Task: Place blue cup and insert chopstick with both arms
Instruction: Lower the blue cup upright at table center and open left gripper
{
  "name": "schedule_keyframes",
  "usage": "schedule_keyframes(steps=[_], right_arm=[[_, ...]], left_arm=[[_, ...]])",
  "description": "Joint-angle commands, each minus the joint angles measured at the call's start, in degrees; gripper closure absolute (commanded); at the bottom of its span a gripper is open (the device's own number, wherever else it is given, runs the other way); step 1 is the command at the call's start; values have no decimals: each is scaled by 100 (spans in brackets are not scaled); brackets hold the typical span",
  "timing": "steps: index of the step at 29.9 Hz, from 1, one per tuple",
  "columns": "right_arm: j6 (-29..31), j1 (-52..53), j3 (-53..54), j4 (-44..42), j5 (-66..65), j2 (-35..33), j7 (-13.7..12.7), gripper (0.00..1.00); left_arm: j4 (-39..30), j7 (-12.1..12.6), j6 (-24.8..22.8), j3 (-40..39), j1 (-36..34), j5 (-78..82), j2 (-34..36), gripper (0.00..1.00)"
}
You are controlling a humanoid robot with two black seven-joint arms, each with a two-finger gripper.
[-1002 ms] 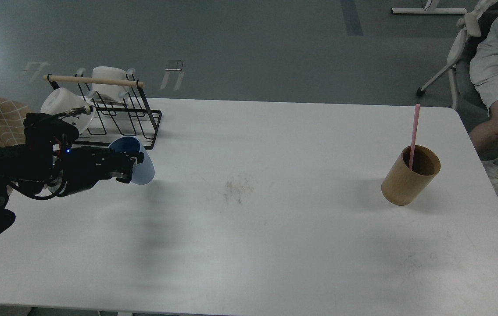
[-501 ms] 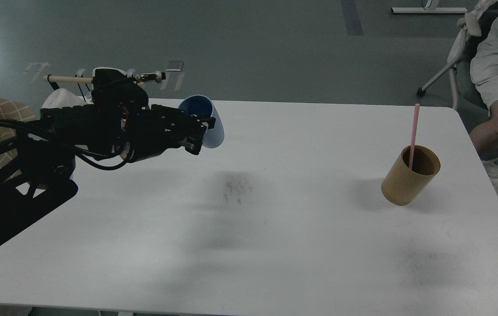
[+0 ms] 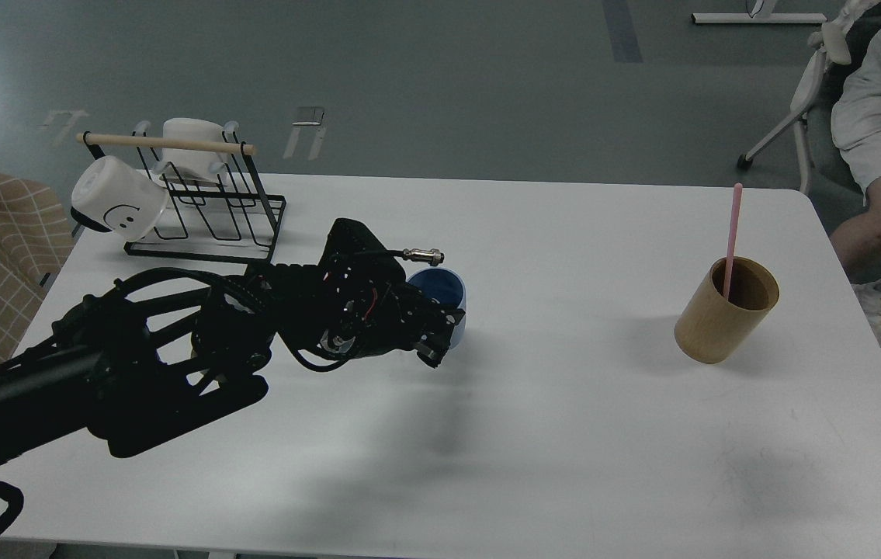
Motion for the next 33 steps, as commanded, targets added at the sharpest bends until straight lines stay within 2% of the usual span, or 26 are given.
schedule_keyframes(steps=[1,4,9,11,13,15,16,19,23,27,31,33], right_arm=[[70,-51,14,4,4,-16,0,0],[105,-51,14,4,4,-16,0,0],[105,-51,14,13,4,-7,0,0],[105,-51,14,13,4,-16,0,0],[105,-51,14,13,4,-16,0,0],[105,-51,14,13,4,-16,0,0],[105,-51,14,13,4,-16,9,0],[105,-95,14,4,4,-16,0,0],[132,-139,14,13,4,-16,0,0],[176,-271,-30,57,-14,-199,0,0],[141,-306,-57,197,-32,-332,27,0],[141,-376,-65,381,-102,-402,27,0]], left_arm=[[82,-1,0,14,18,14,-35,100],[117,-1,0,75,53,15,-26,100],[117,-1,0,111,62,15,-35,92],[117,-1,0,111,36,6,-44,78],[109,-1,0,93,1,-12,-123,54],[65,-1,0,67,-8,-38,-158,44],[39,-18,0,23,-17,-56,-158,33],[30,-18,0,-195,-148,-309,-115,17],[21,-18,0,-548,-316,-951,87,10],[12,-27,0,-1406,-501,-2056,526,7],[91,-27,0,-2287,-360,-3288,720,4],[222,-71,0,-2900,25,-4331,930,4]])
